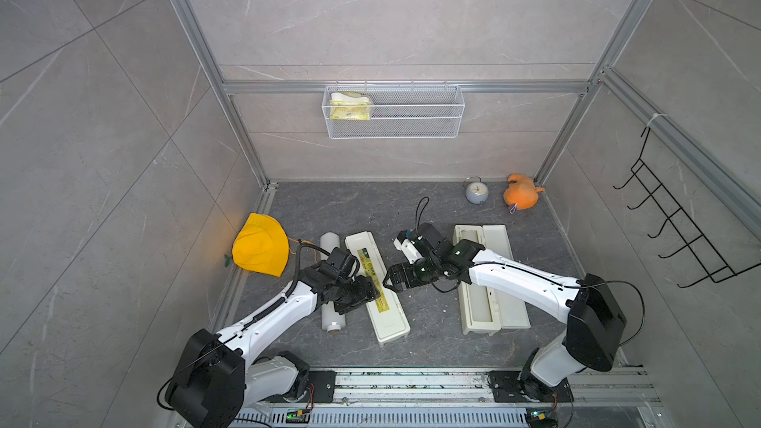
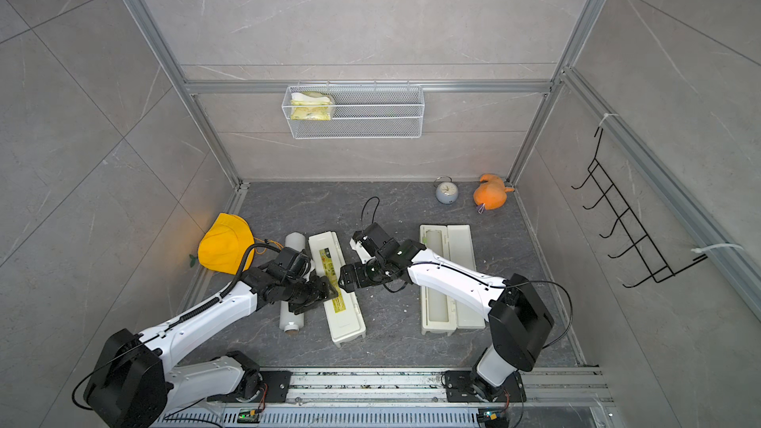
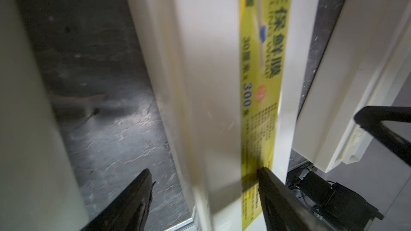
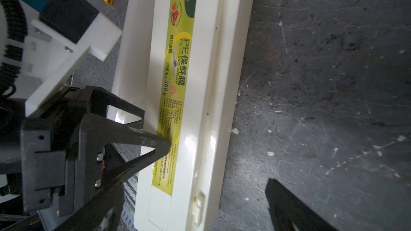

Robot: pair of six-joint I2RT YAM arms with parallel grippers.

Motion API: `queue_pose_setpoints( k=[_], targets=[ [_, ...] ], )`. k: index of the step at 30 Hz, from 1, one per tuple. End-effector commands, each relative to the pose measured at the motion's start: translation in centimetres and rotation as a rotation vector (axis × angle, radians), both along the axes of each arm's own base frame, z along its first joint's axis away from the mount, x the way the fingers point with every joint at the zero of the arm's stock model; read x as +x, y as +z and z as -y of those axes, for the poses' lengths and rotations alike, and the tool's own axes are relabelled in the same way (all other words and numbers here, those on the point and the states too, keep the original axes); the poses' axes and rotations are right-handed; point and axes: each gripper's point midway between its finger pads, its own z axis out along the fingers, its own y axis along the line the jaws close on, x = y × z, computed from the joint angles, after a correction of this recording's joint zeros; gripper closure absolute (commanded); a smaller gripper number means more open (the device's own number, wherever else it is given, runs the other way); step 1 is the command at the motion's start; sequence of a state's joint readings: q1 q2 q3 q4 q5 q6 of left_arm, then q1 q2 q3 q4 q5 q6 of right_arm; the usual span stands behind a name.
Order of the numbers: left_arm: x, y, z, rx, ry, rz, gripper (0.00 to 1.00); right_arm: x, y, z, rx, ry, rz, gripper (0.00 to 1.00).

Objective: Put plastic wrap rolls into dispensers
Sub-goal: Move the plastic wrap cutting box to the center of the board.

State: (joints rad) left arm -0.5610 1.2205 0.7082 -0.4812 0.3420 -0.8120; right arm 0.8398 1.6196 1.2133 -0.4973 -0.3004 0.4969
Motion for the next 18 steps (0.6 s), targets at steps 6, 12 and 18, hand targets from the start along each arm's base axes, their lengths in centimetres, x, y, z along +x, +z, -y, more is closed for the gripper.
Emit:
queue_pose_setpoints(
  k=[6, 12, 18],
  targets=[
    [3.1, 1.0, 4.4, -0.144, -0.095, 0.064, 0.28, -1.0, -3.2, -0.7, 0.022, 0.007, -0.072, 0.0],
    [4.4, 1.2, 7.5, -0.18, -0.131, 0.062, 0.3, -1.3, -4.0, 1.2, -0.065, 0.017, -0.037, 0.0],
    [4.3, 1.6, 10.2, -0.25, -0.153, 0.06, 0.31, 0.4, -3.5, 4.1, -0.114, -0.058, -0.006, 0.0]
  ],
)
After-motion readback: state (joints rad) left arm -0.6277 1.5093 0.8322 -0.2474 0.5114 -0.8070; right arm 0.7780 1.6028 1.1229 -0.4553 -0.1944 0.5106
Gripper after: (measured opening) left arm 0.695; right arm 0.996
